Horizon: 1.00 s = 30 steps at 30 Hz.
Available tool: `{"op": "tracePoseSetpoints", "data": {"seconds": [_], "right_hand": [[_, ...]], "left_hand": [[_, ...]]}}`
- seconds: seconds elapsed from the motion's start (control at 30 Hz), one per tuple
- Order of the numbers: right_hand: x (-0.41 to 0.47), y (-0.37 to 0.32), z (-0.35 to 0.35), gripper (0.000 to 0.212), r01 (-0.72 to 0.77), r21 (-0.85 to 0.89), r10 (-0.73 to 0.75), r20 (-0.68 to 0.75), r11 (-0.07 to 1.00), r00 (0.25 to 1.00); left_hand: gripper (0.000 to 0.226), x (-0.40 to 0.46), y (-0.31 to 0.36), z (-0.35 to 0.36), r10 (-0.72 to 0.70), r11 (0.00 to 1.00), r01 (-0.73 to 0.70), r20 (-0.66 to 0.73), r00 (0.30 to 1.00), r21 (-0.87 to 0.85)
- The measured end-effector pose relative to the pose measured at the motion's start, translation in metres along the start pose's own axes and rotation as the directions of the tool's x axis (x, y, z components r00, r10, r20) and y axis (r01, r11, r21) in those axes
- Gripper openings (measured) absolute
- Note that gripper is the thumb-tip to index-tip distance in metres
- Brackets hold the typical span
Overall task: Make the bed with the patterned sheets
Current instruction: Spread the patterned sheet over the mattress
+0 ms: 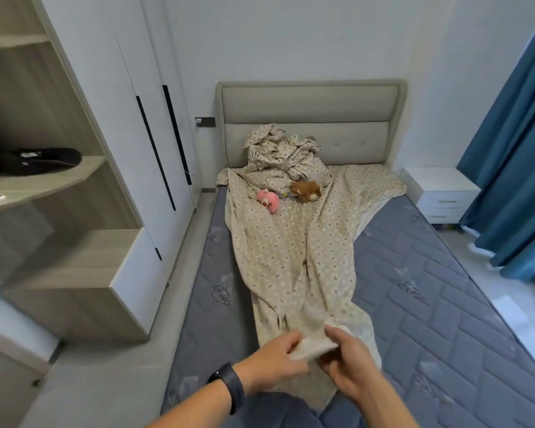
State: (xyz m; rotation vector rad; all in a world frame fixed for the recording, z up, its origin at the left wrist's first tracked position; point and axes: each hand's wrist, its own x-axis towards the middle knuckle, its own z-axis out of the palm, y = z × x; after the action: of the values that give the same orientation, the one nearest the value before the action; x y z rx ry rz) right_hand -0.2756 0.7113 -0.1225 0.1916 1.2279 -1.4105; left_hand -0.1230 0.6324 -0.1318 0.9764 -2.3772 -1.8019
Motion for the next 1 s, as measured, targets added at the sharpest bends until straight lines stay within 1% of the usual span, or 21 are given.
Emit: {"op": "tracePoseSetpoints", "data": {"seconds": [0.07,0.13,0.17,0.2,0.23,0.3,0.37,0.43,0.5,0.57,0.6,0.63,0.67,0.7,0.73,0.77,0.83,0.87,0.9,0.93,1.0], "right_hand": [[0.0,-0.004,0.002,0.021,0.098,-0.044,-0.101,-0.058,0.994,0.993],[-0.002,-0.005,0.005,0.015,0.213,-0.111,-0.219,-0.052,0.971,0.974],[-0.004,-0.005,0.006,0.015,0.277,-0.155,-0.288,-0.049,0.948,0.956],[-0.007,-0.005,0.007,0.014,0.331,-0.196,-0.348,-0.057,0.923,0.936],[-0.008,-0.008,0.006,0.015,0.38,-0.228,-0.402,-0.056,0.896,0.914],[-0.011,-0.016,-0.001,0.017,0.438,-0.257,-0.465,-0.053,0.861,0.884],[-0.014,-0.037,-0.014,0.009,0.497,-0.305,-0.549,-0.115,0.812,0.828],[-0.016,-0.06,-0.031,0.009,0.539,-0.369,-0.626,-0.173,0.757,0.76],[-0.018,-0.085,-0.045,0.006,0.569,-0.452,-0.699,-0.199,0.687,0.686],[-0.021,-0.111,-0.05,0.021,0.599,-0.547,-0.775,-0.16,0.585,0.611],[-0.021,-0.123,-0.049,0.023,0.634,-0.578,-0.817,-0.107,0.514,0.566],[-0.021,-0.134,-0.047,0.023,0.666,-0.601,-0.854,-0.054,0.442,0.518],[-0.022,-0.144,-0.044,0.02,0.7,-0.608,-0.881,0.002,0.375,0.473],[-0.021,-0.155,-0.042,0.016,0.724,-0.614,-0.898,0.056,0.314,0.437],[-0.02,-0.164,-0.042,0.015,0.732,-0.626,-0.903,0.101,0.269,0.418],[-0.017,-0.175,-0.046,0.018,0.738,-0.628,-0.898,0.138,0.246,0.417],[-0.005,-0.189,-0.052,0.013,0.735,-0.64,-0.906,0.142,0.223,0.399],[-0.002,-0.206,-0.073,0.008,0.746,-0.634,-0.904,0.172,0.204,0.392],[0.001,-0.208,-0.08,0.009,0.75,-0.631,-0.901,0.181,0.201,0.393],[0.007,-0.213,-0.095,0.015,0.747,-0.625,-0.882,0.192,0.228,0.43],[0.015,-0.225,-0.13,0.02,0.721,-0.653,-0.851,0.223,0.231,0.475]], "left_hand": [[0.023,-0.002,-0.004,-0.004,0.003,0.977,0.01,-0.062,0.998,0.211],[0.021,0.0,-0.01,-0.01,0.035,0.861,0.048,-0.152,0.988,0.507],[0.016,0.002,-0.014,-0.013,0.053,0.811,0.068,-0.189,0.981,0.581],[0.011,0.005,-0.019,-0.017,0.048,0.793,0.092,-0.213,0.976,0.603],[0.009,0.009,-0.026,-0.02,0.03,0.789,0.112,-0.219,0.975,0.605],[0.014,0.012,-0.042,-0.026,-0.04,0.779,0.164,-0.214,0.976,0.605],[0.025,0.018,-0.052,-0.029,-0.043,0.793,0.148,-0.187,0.981,0.591],[0.029,0.017,-0.043,-0.022,-0.008,0.835,0.096,-0.163,0.987,0.542],[0.033,0.014,-0.023,-0.002,0.03,0.911,0.002,-0.073,0.997,0.412],[0.04,0.012,0.003,0.025,0.027,0.966,-0.048,0.084,0.996,0.254],[0.043,0.012,0.015,0.034,0.027,0.981,-0.056,0.15,0.988,0.188],[0.043,0.013,0.024,0.042,0.024,0.992,-0.046,0.179,0.984,0.121],[0.04,0.015,0.031,0.045,0.023,0.998,-0.033,0.174,0.984,0.055],[0.037,0.02,0.037,0.048,0.018,1.0,-0.021,0.138,0.99,0.015],[0.034,0.025,0.041,0.049,0.022,1.0,-0.022,0.063,0.998,0.001],[0.033,0.032,0.045,0.052,0.016,1.0,-0.015,-0.038,0.999,0.019],[0.032,0.044,0.048,0.046,0.027,0.998,-0.014,-0.238,0.971,0.059],[0.032,0.06,0.059,0.062,0.033,0.998,-0.012,-0.334,0.942,0.065],[0.032,0.064,0.057,0.06,0.033,0.998,-0.01,-0.391,0.92,0.06],[0.031,0.072,0.061,0.065,0.025,0.998,0.001,-0.423,0.906,0.06],[0.03,0.091,0.069,0.083,-0.009,0.997,0.042,-0.459,0.888,0.061]]}}
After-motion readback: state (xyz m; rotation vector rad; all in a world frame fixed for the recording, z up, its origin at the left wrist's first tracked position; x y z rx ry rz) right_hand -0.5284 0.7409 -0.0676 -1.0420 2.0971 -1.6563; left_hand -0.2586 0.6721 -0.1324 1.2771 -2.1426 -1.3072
